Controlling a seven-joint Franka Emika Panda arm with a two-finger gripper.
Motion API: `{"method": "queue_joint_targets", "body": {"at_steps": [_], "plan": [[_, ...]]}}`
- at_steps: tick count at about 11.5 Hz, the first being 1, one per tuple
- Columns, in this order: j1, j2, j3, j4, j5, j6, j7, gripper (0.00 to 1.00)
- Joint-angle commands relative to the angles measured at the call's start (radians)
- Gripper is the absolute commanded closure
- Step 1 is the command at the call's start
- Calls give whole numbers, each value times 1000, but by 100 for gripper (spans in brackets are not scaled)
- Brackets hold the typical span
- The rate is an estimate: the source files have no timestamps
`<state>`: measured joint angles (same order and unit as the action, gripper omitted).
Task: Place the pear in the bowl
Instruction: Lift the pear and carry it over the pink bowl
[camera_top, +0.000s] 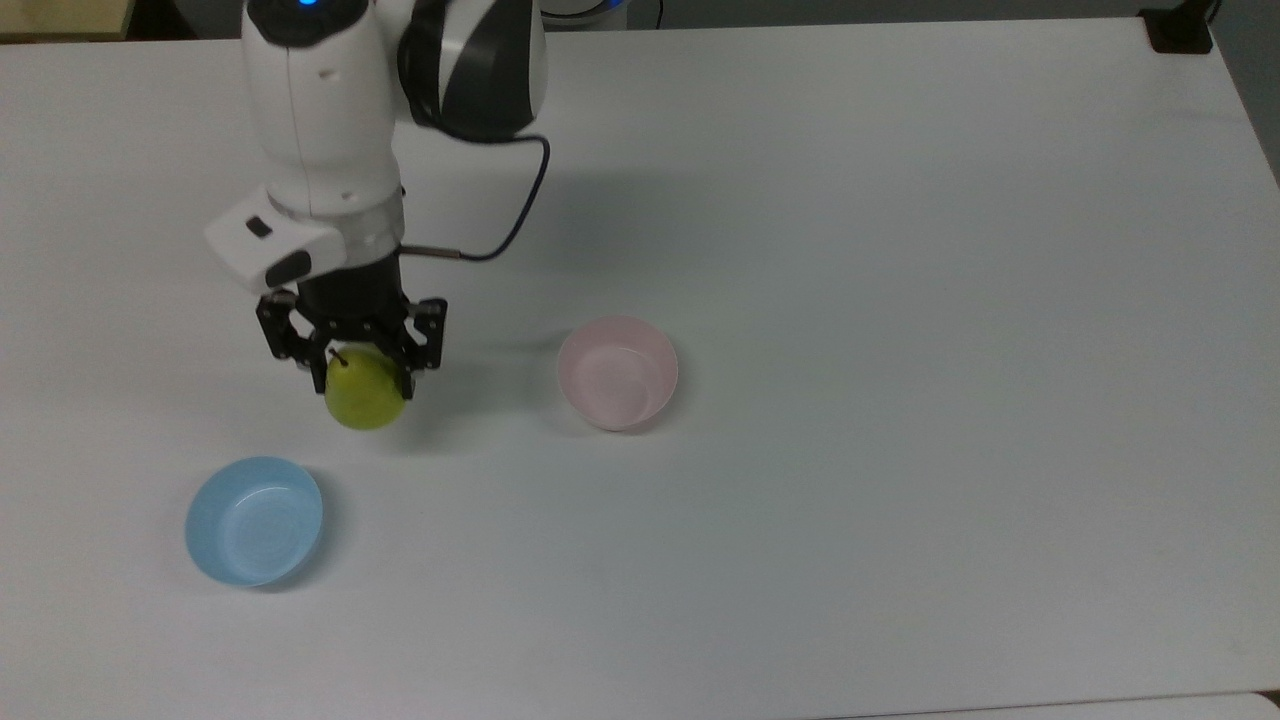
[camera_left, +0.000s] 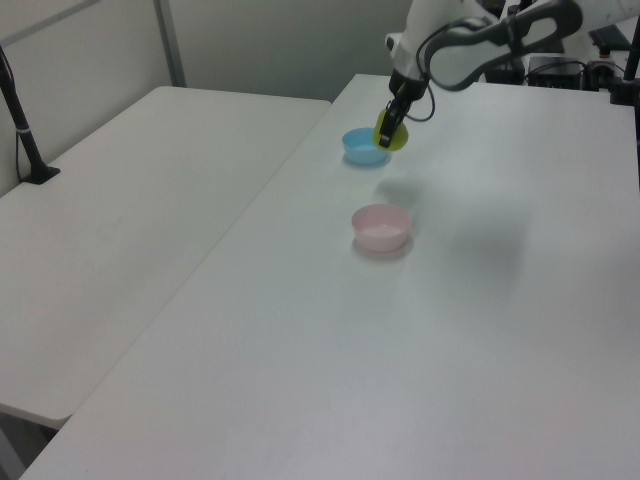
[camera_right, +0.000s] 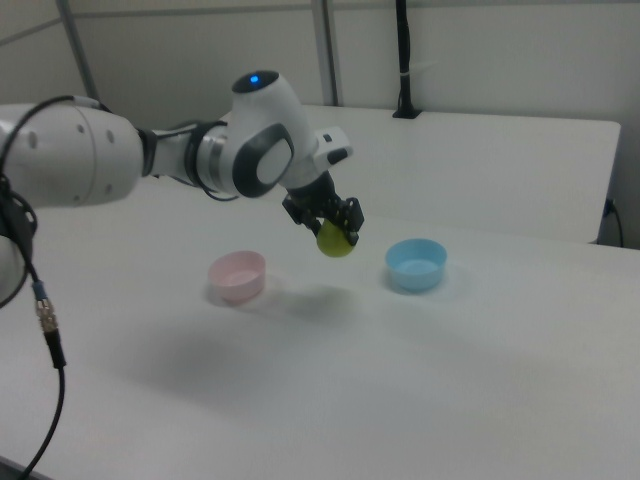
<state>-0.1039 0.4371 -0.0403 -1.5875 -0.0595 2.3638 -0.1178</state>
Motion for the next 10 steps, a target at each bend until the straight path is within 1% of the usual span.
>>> {"method": "queue_joint_targets", "body": {"at_steps": [1,2,3,5,6,8,9,10], "plan": [[3,-159,8,-75,-6,-141,-6,76],[15,-185,14,-75,-5,-187,10,76],[48,-202,14,-80,-5,-214,51,76],[127,-219,14,-117,-8,-216,157,75],[163,-219,13,-136,-11,-212,184,72],[213,-209,14,-178,-58,-186,231,73],[237,-195,14,-205,-80,-141,263,73],[247,-183,14,-225,-89,-86,292,73]]}}
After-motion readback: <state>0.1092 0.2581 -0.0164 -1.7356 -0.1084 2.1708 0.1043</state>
